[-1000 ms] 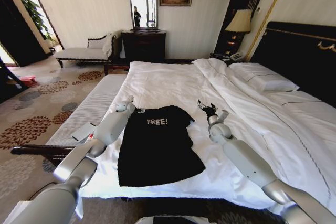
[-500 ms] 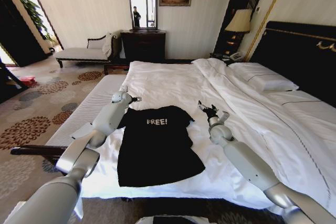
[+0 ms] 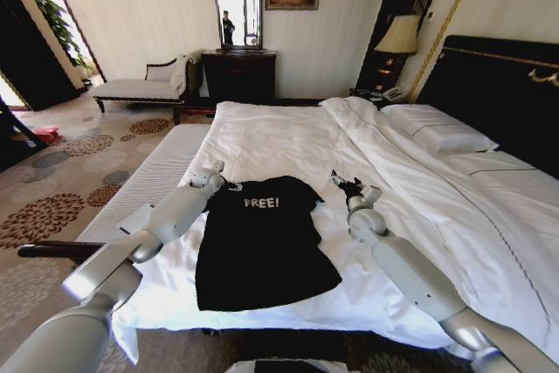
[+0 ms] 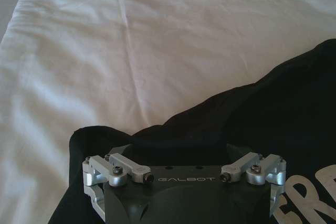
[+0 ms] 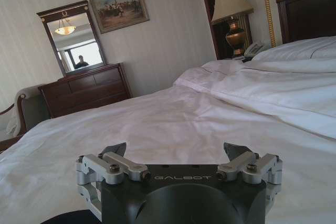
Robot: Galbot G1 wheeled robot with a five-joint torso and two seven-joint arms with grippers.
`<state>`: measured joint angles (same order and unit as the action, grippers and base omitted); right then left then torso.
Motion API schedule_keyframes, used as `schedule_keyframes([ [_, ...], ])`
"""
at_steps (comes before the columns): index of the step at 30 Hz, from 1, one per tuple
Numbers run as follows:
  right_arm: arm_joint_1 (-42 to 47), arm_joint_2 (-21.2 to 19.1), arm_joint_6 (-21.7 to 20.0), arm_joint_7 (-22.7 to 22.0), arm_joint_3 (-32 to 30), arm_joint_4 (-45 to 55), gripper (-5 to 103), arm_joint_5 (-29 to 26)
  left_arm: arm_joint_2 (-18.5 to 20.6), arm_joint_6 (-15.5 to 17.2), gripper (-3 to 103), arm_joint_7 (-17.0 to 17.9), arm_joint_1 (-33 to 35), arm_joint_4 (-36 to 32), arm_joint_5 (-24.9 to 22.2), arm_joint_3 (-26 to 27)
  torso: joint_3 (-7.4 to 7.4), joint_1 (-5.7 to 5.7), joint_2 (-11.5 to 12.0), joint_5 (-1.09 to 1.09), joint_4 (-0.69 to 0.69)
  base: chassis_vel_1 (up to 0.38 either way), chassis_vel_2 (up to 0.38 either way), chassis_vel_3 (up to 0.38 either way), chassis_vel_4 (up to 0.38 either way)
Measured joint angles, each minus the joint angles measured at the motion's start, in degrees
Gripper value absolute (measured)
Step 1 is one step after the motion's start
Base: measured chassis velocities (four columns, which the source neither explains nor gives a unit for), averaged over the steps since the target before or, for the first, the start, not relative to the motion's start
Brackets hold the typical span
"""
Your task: Fold the clothes on the bed.
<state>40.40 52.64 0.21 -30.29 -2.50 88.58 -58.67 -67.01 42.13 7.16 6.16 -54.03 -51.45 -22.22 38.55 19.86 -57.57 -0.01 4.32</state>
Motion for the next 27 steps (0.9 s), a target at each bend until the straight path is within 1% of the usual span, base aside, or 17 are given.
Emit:
schedule_keyframes([
  [3,0.47,0.02,-0.37,-0.38,-0.48,0.10,100,-0.03,-2.31,0.07,100,-0.33,-1.33,4.42,0.27,-1.04,0.00,0.00,0.00,-0.01,0.02,0.000,0.000,0.000,0.000],
  [4,0.47,0.02,-0.37,-0.38,-0.48,0.10,100,-0.03,-2.31,0.07,100,-0.33,-1.33,4.42,0.27,-1.04,0.00,0.00,0.00,-0.01,0.02,0.000,0.000,0.000,0.000],
  [7,0.81,-0.07,-0.63,-0.44,-0.85,0.11,100,-0.04,-3.52,0.08,100,-1.78,-1.96,7.19,1.38,-1.39,0.01,0.01,0.00,0.00,0.01,0.000,0.000,0.000,0.000],
  [9,1.01,-0.09,-0.91,-0.50,-1.10,-0.22,100,-0.06,-4.81,0.08,100,-3.11,-2.41,9.94,3.58,-1.19,0.00,0.01,0.00,0.00,-0.01,0.000,0.000,0.000,0.000],
  [10,1.01,-0.09,-0.91,-0.50,-1.10,-0.22,100,-0.06,-4.81,0.08,100,-3.11,-2.41,9.94,3.58,-1.19,0.00,0.01,0.00,0.00,-0.01,0.000,0.000,0.000,0.000],
  [14,1.09,-0.04,-1.14,-0.59,-1.12,-1.01,100,-0.07,-7.88,0.08,100,-3.66,-2.84,14.20,7.22,0.75,0.00,0.00,0.00,0.01,-0.01,0.000,0.000,0.000,0.000],
  [15,1.09,-0.04,-1.14,-0.59,-1.12,-1.01,100,-0.07,-7.88,0.08,100,-3.66,-2.84,14.20,7.22,0.75,0.00,0.00,0.00,0.01,-0.01,0.000,0.000,0.000,0.000],
  [17,1.09,0.04,-1.17,-0.61,-1.12,-1.21,100,-0.08,-8.92,-0.61,100,-3.77,-2.91,15.49,8.63,0.99,0.01,0.01,0.00,0.00,0.00,0.000,0.000,0.000,0.000],
  [18,1.09,0.09,-1.18,-0.62,-1.09,-1.30,100,-0.09,-9.62,-1.99,100,-3.94,-2.96,16.37,9.86,1.13,0.01,0.01,0.00,0.00,-0.01,0.000,0.000,0.000,0.000],
  [19,1.07,0.16,-1.18,-0.62,-0.99,-1.37,100,-0.10,-10.85,-5.03,100,-4.06,-3.09,17.90,11.63,1.66,0.01,0.01,0.00,0.00,0.00,0.000,0.000,0.000,0.000],
  [20,1.05,0.20,-1.18,-0.62,-0.89,-1.42,100,-0.11,-11.68,-6.69,100,-4.04,-3.26,18.92,12.39,2.35,0.01,0.01,0.00,0.00,0.00,0.000,0.000,0.000,0.000],
  [21,1.05,0.20,-1.18,-0.62,-0.89,-1.42,100,-0.11,-11.68,-6.69,100,-4.04,-3.26,18.92,12.39,2.35,0.01,0.01,0.00,0.00,0.00,0.000,0.000,0.000,0.000],
  [23,0.95,0.31,-1.18,-0.68,-0.65,-1.45,100,-0.12,-13.70,-8.29,100,-2.90,-4.49,22.21,12.88,4.13,0.01,0.01,0.00,0.01,0.01,0.000,0.000,0.000,0.000],
  [24,0.94,0.36,-1.18,-0.88,-0.57,-1.28,100,-0.16,-15.03,-9.98,100,-1.62,-6.16,25.25,13.16,7.62,0.01,0.01,0.00,0.00,0.00,0.000,0.000,0.000,0.000],
  [26,0.96,0.36,-1.18,-0.92,-0.57,-1.22,100,-0.17,-15.11,-10.39,100,-1.57,-6.37,25.48,13.17,8.20,0.01,0.01,0.00,0.00,0.01,0.000,0.000,0.000,0.000],
  [27,1.04,0.33,-1.18,-1.00,-0.57,-1.05,100,-0.19,-15.21,-11.83,100,-1.60,-6.95,25.88,13.13,10.07,0.01,0.02,0.00,0.00,0.00,0.000,0.000,0.000,0.000],
])
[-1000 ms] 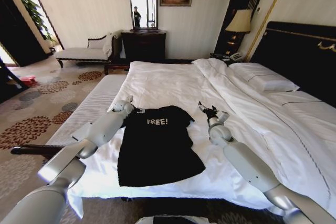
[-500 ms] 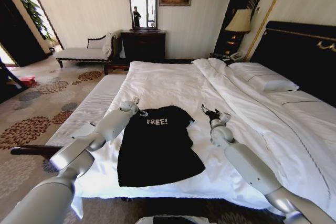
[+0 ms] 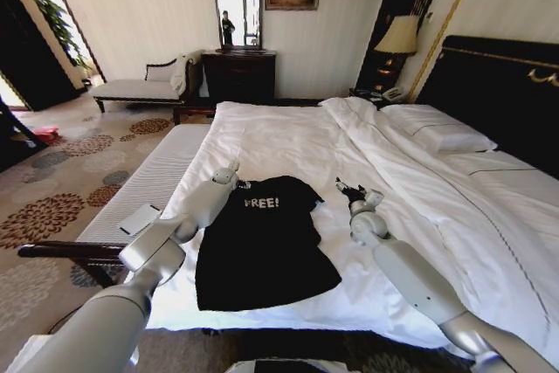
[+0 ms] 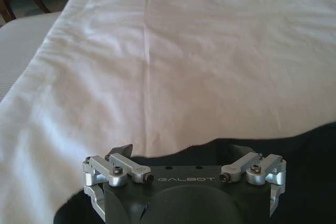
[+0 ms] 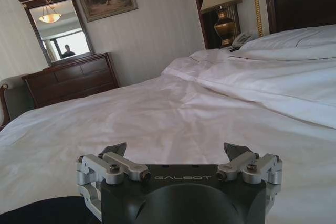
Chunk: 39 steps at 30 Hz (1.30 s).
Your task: Fold the clothes on the bed.
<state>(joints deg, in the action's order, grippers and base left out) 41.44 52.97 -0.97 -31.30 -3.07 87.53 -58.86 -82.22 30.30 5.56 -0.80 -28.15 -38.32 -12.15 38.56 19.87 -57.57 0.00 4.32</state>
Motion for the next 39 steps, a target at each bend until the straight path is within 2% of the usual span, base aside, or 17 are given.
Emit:
schedule_keyframes([
  [2,0.25,-0.23,0.00,-0.11,-0.03,0.30,100,0.00,0.27,-3.13,100,-0.35,-0.95,-0.05,0.04,3.40,0.00,0.00,0.00,0.01,-0.01,0.000,0.000,0.000,0.000],
  [6,0.71,-0.56,0.02,-0.36,-0.32,0.87,100,0.00,1.74,-3.55,100,1.01,-1.89,-2.07,-0.76,6.90,0.00,-0.01,0.00,0.00,0.00,0.000,0.000,0.000,0.000],
  [8,1.28,-0.72,0.03,-0.55,-0.61,1.38,100,0.00,4.12,-1.37,100,3.04,-1.65,-5.94,-3.75,7.31,-0.01,-0.01,0.00,0.00,0.00,0.000,0.000,0.000,0.000],
  [10,1.45,-0.75,0.03,-0.58,-0.68,1.51,100,0.00,4.95,-0.68,100,3.52,-1.36,-7.25,-4.59,7.27,0.00,0.00,0.00,0.00,0.00,0.000,0.000,0.000,0.000],
  [15,3.52,-1.01,0.03,-0.92,-2.11,3.02,100,0.07,13.44,6.32,100,10.42,4.53,-21.78,-12.04,7.04,0.00,0.00,-0.01,0.02,-0.01,0.000,0.000,0.000,0.000],
  [16,3.52,-1.01,0.03,-0.92,-2.11,3.02,100,0.07,13.44,6.32,100,10.42,4.53,-21.78,-12.04,7.04,0.00,0.00,-0.01,0.02,-0.01,0.000,0.000,0.000,0.000],
  [17,4.57,-1.22,0.04,-0.95,-2.93,3.64,100,0.11,16.78,8.78,100,13.38,7.57,-28.89,-16.73,7.44,0.00,0.00,-0.01,0.03,-0.04,0.000,0.000,0.000,0.000],
  [19,6.29,-1.53,0.05,-0.95,-4.24,4.60,100,0.19,20.05,11.07,100,16.63,11.21,-36.29,-22.83,8.81,-0.01,-0.01,-0.01,0.01,-0.04,0.000,0.000,0.000,0.000],
  [20,7.40,-1.76,0.05,-0.95,-5.12,5.10,100,0.26,21.16,11.59,100,17.68,12.76,-38.90,-25.02,9.54,0.00,-0.01,-0.01,0.02,-0.06,0.000,0.000,0.000,0.000],
  [21,7.40,-1.76,0.05,-0.95,-5.12,5.10,100,0.26,21.16,11.59,100,17.68,12.76,-38.90,-25.02,9.54,0.00,-0.01,-0.01,0.02,-0.06,0.000,0.000,0.000,0.000],
  [22,9.91,-2.27,0.06,-1.02,-7.65,6.31,100,0.51,22.66,11.97,100,18.68,15.99,-43.45,-28.26,11.07,-0.01,-0.02,-0.01,0.01,-0.02,0.000,0.000,0.000,0.000],
  [24,11.24,-2.55,0.14,-1.36,-9.32,6.89,100,0.77,24.47,12.11,100,19.17,20.39,-47.91,-31.12,13.29,-0.02,-0.02,-0.02,0.01,0.09,0.000,0.000,0.000,0.000],
  [25,11.42,-2.58,0.16,-1.52,-9.61,7.03,100,0.78,25.16,12.11,100,19.29,22.58,-49.49,-32.21,14.45,-0.02,-0.02,-0.02,0.00,0.05,0.000,0.000,0.000,0.000],
  [32,11.47,-2.54,0.19,-2.13,-9.03,7.21,100,0.82,25.44,12.12,100,19.29,30.15,-51.53,-35.17,18.69,0.00,-0.02,-0.01,0.02,-0.06,0.000,0.000,0.000,0.000],
  [39,11.37,-2.30,0.17,-3.18,-8.07,7.05,100,0.96,22.36,12.04,100,18.03,32.85,-47.25,-31.47,22.54,0.00,-0.01,-0.01,0.01,0.01,0.000,0.000,0.000,0.000],
])
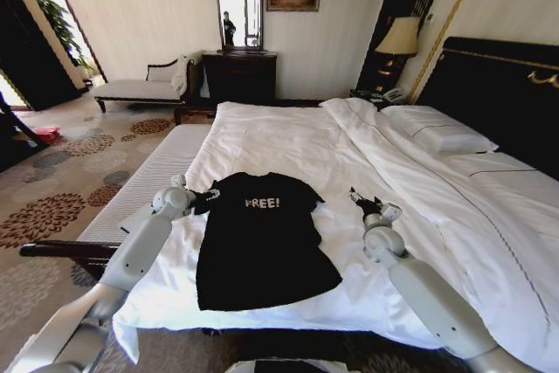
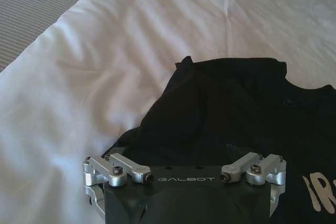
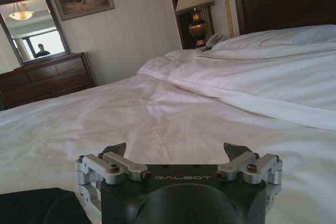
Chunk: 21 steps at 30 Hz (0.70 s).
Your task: Fold the clothes on the bed.
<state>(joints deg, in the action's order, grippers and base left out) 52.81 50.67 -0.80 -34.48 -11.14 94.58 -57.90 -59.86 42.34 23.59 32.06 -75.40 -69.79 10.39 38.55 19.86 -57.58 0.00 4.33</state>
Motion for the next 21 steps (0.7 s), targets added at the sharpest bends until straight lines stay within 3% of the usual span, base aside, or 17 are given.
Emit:
schedule_keyframes([
  [10,0.62,-0.37,-0.11,-0.17,-0.78,-0.35,100,0.14,-0.06,-0.13,100,-0.25,3.16,-2.68,-0.17,8.78,-0.01,0.00,0.00,-0.02,0.00,0.000,0.000,0.000,0.000],
  [16,0.70,-0.34,-0.14,-0.29,-0.61,-0.61,100,0.22,0.34,-0.14,100,-1.61,6.47,-3.44,0.80,10.90,0.00,0.00,0.01,0.01,-0.04,0.000,0.000,0.000,0.000],
  [21,0.34,-0.24,-0.23,-0.79,0.29,-0.64,100,0.22,-1.66,-0.15,100,-2.53,5.96,0.13,2.56,11.33,0.00,0.00,0.01,0.00,0.00,0.000,0.000,0.000,0.000],
])
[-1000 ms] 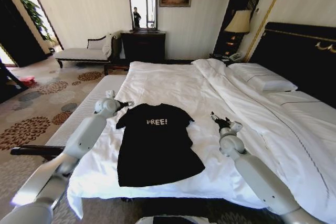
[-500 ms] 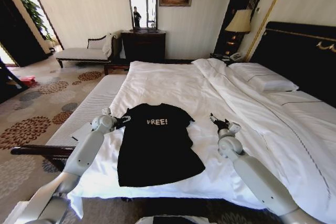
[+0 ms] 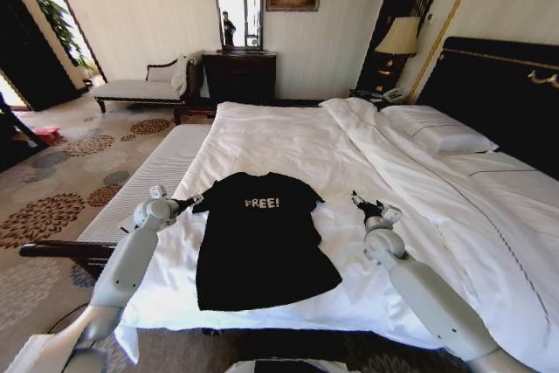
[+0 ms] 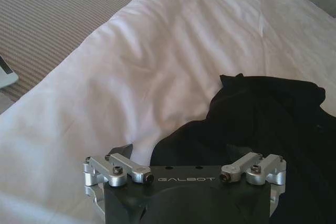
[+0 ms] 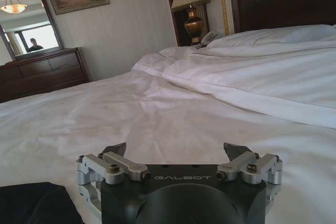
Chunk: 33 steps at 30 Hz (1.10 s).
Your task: Fold the clothes on the bed.
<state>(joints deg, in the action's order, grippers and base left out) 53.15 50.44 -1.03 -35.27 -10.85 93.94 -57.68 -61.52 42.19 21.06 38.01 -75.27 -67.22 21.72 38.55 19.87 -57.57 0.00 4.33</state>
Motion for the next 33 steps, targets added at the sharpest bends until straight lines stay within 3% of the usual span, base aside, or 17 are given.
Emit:
schedule_keyframes([
  [4,-0.02,0.00,-0.04,-0.14,0.14,0.03,100,0.00,-1.05,-0.04,102,-0.23,-0.32,1.74,0.75,0.09,0.00,0.00,0.00,0.00,0.00,0.000,0.000,0.000,0.000],
  [9,0.15,-0.19,-0.06,-0.16,-0.12,-0.19,100,0.09,-1.83,-0.23,93,-0.82,-0.29,3.15,2.01,0.42,0.00,-0.01,0.00,-0.01,-0.02,0.000,0.000,0.000,0.000],
  [14,0.27,-0.23,-0.07,-0.16,-0.29,-0.40,100,0.19,-1.92,-0.78,72,-1.80,0.12,2.76,2.72,0.96,0.00,0.00,0.00,0.00,-0.02,0.000,0.000,0.000,0.000],
  [17,0.27,-0.11,-0.07,-0.16,-0.28,-0.49,100,0.21,-1.65,-0.94,67,-2.21,0.51,1.97,2.81,1.16,0.00,0.00,0.00,0.00,-0.01,0.000,0.000,0.000,0.000],
  [21,0.07,-0.05,-0.08,-0.16,0.02,-0.55,100,0.31,-1.51,-1.57,44,-2.98,0.86,1.64,3.73,1.27,0.00,0.00,0.00,0.00,-0.01,0.000,0.000,0.000,0.000],
  [23,0.00,-0.07,-0.08,-0.16,0.07,-0.55,100,0.31,-1.51,-1.63,44,-3.06,0.95,1.45,3.79,1.34,0.00,0.00,0.00,0.00,-0.01,0.000,0.000,0.000,0.000],
  [27,-0.14,-0.15,-0.10,-0.15,0.14,-0.55,100,0.30,-1.34,-1.80,23,-3.10,1.58,0.16,3.85,1.72,0.01,0.00,0.00,0.00,-0.01,0.000,0.000,0.000,0.000],
  [30,-0.07,-0.17,-0.10,-0.15,0.14,-0.52,100,0.30,-1.31,-1.87,18,-3.10,1.83,-0.35,3.85,1.96,0.00,0.00,0.00,0.00,-0.01,0.000,0.000,0.000,0.000],
  [33,0.11,-0.25,-0.10,-0.12,-0.04,-0.48,100,0.31,-1.21,-2.05,3,-2.44,3.12,-3.07,3.82,3.12,0.00,0.00,0.00,0.00,0.00,0.000,0.000,0.000,0.000],
])
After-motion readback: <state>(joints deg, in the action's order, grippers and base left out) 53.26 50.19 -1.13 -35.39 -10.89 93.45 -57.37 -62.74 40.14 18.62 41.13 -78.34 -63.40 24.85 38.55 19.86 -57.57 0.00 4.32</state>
